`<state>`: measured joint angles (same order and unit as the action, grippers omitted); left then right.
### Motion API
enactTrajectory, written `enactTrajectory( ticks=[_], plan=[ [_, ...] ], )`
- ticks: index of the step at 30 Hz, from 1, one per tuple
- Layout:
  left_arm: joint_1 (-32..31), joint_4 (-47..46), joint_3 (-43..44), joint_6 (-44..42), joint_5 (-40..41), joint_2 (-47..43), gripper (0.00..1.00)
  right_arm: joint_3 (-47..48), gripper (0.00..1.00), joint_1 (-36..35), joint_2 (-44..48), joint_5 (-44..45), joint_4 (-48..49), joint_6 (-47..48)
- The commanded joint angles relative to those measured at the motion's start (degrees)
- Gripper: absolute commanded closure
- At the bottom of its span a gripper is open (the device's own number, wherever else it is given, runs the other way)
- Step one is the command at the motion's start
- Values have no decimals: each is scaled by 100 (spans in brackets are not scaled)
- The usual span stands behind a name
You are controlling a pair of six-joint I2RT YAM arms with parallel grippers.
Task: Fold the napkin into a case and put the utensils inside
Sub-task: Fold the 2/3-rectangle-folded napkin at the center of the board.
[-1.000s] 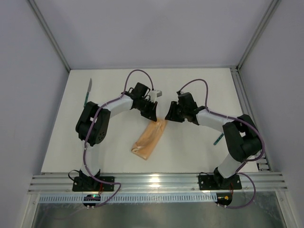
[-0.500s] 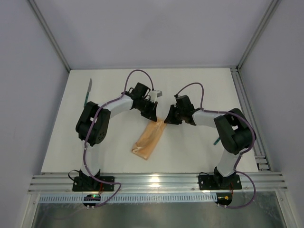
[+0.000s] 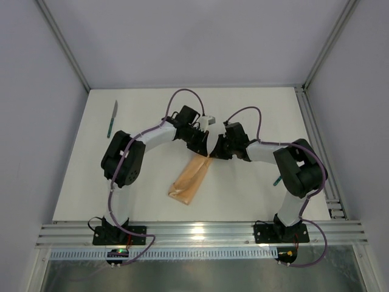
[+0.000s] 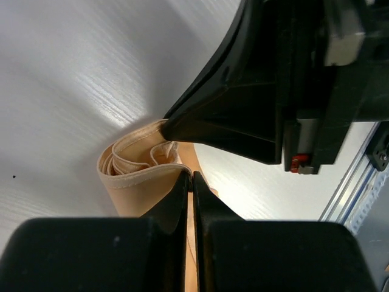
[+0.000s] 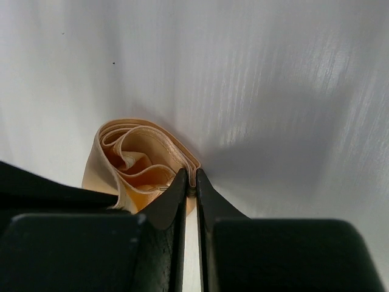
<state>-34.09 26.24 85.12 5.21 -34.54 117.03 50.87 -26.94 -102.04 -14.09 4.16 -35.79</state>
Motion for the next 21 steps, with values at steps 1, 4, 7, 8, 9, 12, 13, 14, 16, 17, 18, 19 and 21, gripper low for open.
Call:
enactTrajectory(
  ticks=[1,4,7,8,9,12,13,14,16,17,18,19,21],
  plan=[
    [16,118,180,-11,105,223,100,-16,96,-22,167,-33,234,-42],
    [16,223,189,-90,264,329,100,2,96,-13,211,-68,190,10],
    [16,267,242,-91,290,425,100,89,91,-22,263,-77,41,90],
    [16,259,277,-91,308,443,100,116,90,-22,281,-68,-46,159],
    [25,259,286,-82,308,452,100,159,87,-22,351,-59,-99,204],
    [34,171,277,-29,238,452,100,230,79,-22,561,90,-328,362],
    [42,154,277,-20,220,452,99,248,75,-22,632,151,-372,414],
    [60,145,277,-3,185,443,99,265,73,-22,711,282,-616,537],
    [95,84,259,85,37,443,99,265,69,-22,956,415,-759,652],
    [113,48,242,120,-8,434,99,239,68,-31,1036,503,-820,705],
    [121,22,242,190,-43,434,99,161,68,-31,1133,538,-829,801],
    [130,4,242,208,-122,434,99,90,68,-48,1342,565,-812,845],
    [148,-40,277,295,-236,443,98,-173,67,-145,1528,583,-576,986]
  ],
)
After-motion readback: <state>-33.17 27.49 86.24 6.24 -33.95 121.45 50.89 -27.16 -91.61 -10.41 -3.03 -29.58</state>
